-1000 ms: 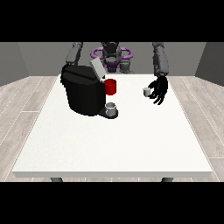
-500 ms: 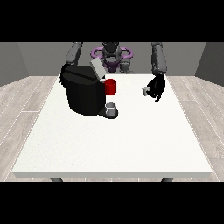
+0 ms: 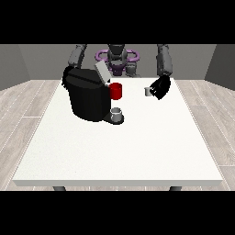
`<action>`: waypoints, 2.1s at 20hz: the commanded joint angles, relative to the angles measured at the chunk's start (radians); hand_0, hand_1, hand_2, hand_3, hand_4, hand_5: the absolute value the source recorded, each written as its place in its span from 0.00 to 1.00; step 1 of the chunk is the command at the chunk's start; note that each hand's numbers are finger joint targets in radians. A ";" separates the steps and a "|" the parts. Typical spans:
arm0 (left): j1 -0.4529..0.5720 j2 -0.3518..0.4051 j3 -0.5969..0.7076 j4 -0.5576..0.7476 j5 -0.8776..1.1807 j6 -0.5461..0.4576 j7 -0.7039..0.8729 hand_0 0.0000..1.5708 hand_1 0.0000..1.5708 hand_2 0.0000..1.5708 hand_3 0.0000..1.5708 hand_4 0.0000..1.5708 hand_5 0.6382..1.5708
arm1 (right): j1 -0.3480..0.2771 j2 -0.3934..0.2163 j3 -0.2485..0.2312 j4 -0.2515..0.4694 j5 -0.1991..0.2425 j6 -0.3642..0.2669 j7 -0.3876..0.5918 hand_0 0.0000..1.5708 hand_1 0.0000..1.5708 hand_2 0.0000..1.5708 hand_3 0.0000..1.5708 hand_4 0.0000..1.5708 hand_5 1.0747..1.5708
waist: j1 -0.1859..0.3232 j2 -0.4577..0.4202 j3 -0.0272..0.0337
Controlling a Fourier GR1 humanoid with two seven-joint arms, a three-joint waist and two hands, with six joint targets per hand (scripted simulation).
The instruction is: Insert the coffee pod into the coffee machine and close the lid
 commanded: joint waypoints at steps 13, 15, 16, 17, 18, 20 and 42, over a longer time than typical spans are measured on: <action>-0.148 -0.095 0.046 -0.113 0.057 -0.140 0.195 0.76 0.76 0.80 0.83 0.36 1.00 | 0.014 0.002 0.028 0.127 0.032 0.012 -0.083 0.00 0.00 0.00 0.00 0.17 1.00 | 0.010 -0.084 -0.0013; -0.156 -0.093 0.063 -0.112 0.088 -0.207 0.238 0.76 0.76 0.80 0.83 0.36 1.00 | 0.024 -0.021 0.018 0.090 0.017 0.018 -0.018 0.00 0.00 0.00 0.00 0.16 1.00 | -0.001 -0.142 -0.0014; -0.154 -0.101 0.064 -0.132 0.084 -0.188 0.250 0.76 0.76 0.80 0.83 0.36 1.00 | 0.008 -0.036 0.008 0.097 0.011 0.024 -0.006 0.00 0.00 0.00 0.00 0.21 1.00 | 0.012 -0.130 -0.0014; -0.142 -0.108 0.056 -0.134 0.079 -0.181 0.236 0.76 0.76 0.80 0.83 0.36 1.00 | 0.052 -0.020 0.026 0.075 0.021 0.019 -0.021 0.00 0.00 0.00 0.00 0.20 1.00 | -0.012 -0.138 -0.0015; -0.176 -0.087 0.055 -0.136 0.073 -0.197 0.221 0.88 0.88 0.90 0.87 0.38 1.00 | 0.012 -0.037 0.010 0.081 0.004 0.039 -0.026 0.00 0.00 0.00 0.00 0.20 1.00 | -0.015 -0.099 -0.0015; -0.195 -0.106 0.034 -0.177 0.063 -0.217 0.251 0.93 0.93 0.94 0.91 0.40 1.00 | 0.017 -0.016 0.016 0.137 0.028 0.020 -0.115 0.00 0.00 0.00 0.00 0.20 1.00 | 0.015 -0.092 -0.0013; -0.500 -0.030 0.211 -0.094 0.145 -0.157 0.396 0.89 0.89 0.92 0.88 0.39 1.00 | -0.076 -0.079 0.046 0.067 -0.020 0.196 -0.123 0.00 0.00 0.00 0.00 0.00 1.00 | -0.140 0.115 -0.0012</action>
